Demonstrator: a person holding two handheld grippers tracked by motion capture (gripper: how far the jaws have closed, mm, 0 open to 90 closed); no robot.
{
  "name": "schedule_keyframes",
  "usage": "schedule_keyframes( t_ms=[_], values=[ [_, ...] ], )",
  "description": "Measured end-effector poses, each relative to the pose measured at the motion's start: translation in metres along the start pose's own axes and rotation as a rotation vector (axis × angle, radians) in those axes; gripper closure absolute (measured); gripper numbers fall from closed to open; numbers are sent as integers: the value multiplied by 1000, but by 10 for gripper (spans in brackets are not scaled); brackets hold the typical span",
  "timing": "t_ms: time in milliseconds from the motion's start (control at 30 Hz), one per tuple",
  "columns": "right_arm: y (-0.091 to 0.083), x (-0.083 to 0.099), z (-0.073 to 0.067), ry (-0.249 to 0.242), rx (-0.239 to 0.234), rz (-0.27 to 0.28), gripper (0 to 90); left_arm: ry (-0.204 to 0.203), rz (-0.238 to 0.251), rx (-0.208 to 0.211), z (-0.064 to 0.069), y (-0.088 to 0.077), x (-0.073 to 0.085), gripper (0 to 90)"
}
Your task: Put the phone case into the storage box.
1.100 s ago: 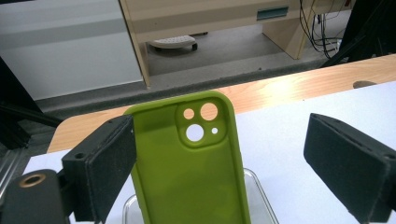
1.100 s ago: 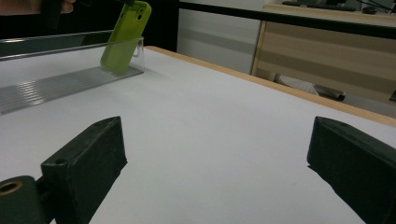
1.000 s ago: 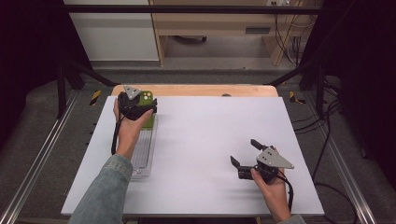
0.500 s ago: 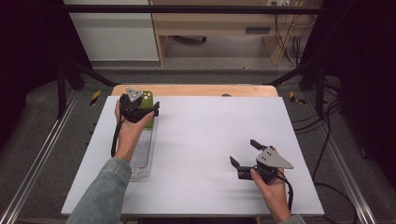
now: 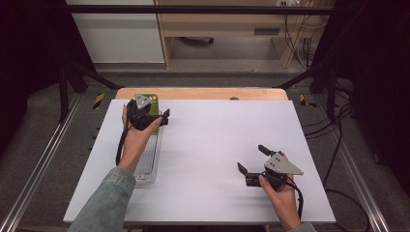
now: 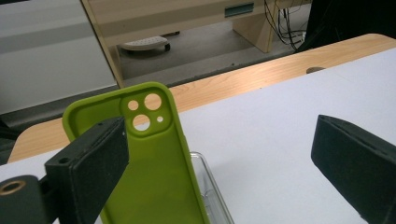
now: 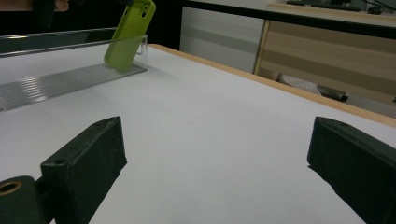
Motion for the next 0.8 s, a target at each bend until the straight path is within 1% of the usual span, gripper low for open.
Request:
schedule_keyframes(
  t_ms=[233,333,467,600,767,800],
  values=[
    [0,0,0,-1,0,1,45,7,4,23,7,-3,-1,35],
    [0,0,0,-1,-1,1,45,18,0,37,12,-4,-1,37],
    [0,0,0,-2,-1,1,45,30,6,55,19,-6,-3,40],
    [0,0,0,-2,-1,0,45,39,20,75,25,-11,-5,40],
    [-1,0,-1,-3,-3,1,45,26,41,91,29,-16,-6,40],
    [-1,0,-1,-4,-3,0,45,28,49,94,30,-18,-6,40]
  ],
)
Point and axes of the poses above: each handheld gripper's, and its own axes: y roughly forward along the jaws, x roughly out of its underside, z roughly to its right, the point moved 2 cm from there along y, roughly forward along the jaws, and after that the axes turned 6 degrees about z, right-handed, at the moved point
